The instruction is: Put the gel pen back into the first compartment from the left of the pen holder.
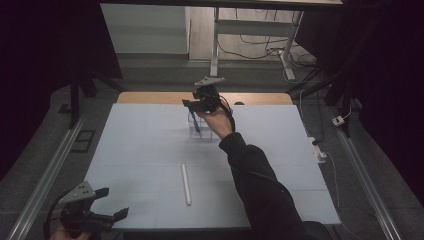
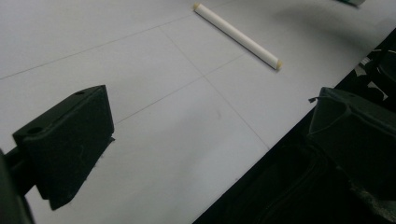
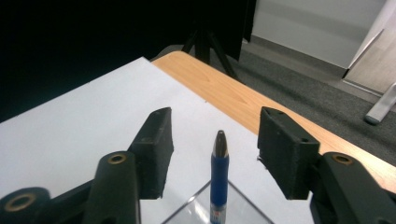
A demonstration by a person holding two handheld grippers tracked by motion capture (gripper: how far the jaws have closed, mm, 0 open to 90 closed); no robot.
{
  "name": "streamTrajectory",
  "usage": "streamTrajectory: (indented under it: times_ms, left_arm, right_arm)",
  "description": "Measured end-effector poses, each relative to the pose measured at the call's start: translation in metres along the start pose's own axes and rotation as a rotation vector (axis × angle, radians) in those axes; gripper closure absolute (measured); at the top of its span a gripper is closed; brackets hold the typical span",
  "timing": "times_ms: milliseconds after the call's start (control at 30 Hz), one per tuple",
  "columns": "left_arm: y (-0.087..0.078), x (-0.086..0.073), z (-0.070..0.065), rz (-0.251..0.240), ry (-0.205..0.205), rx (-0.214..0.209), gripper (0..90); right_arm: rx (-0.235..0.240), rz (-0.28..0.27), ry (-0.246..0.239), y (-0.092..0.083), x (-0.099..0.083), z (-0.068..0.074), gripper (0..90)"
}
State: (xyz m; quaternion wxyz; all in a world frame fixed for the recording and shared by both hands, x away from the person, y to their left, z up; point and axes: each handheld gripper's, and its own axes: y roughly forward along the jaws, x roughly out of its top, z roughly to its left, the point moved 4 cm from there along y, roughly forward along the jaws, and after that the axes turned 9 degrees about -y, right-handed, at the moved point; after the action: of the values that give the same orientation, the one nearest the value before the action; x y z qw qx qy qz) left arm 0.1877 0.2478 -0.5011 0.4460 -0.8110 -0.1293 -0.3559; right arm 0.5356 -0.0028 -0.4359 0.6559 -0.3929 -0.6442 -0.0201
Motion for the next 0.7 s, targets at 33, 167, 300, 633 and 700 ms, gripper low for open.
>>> streamTrajectory:
  times_ms: [33, 167, 300, 633, 700]
  left_arm:
    - [0.0, 0.0, 0.0, 0.001, 0.001, 0.001, 0.1]
    - [0.0, 0.0, 0.0, 0.002, 0.001, 0.002, 0.2]
    - [0.0, 0.0, 0.0, 0.003, 0.001, 0.005, 0.2]
    - [0.001, 0.0, 0.0, 0.004, -0.006, 0.002, 0.0]
    - [0.0, 0.0, 0.0, 0.004, -0.007, 0.001, 0.0]
  right_arm:
    - [0.013, 0.001, -0.005, -0.002, 0.0, 0.001, 40.5]
    - [0.044, 0.021, -0.043, -0.01, -0.002, 0.006, 35.0]
    - [0.073, 0.035, -0.055, -0.019, -0.005, 0.01, 30.4]
    - [0.124, 0.081, -0.089, -0.046, -0.017, 0.025, 19.7]
    - [0.14, 0.088, -0.09, -0.051, -0.02, 0.028, 17.8]
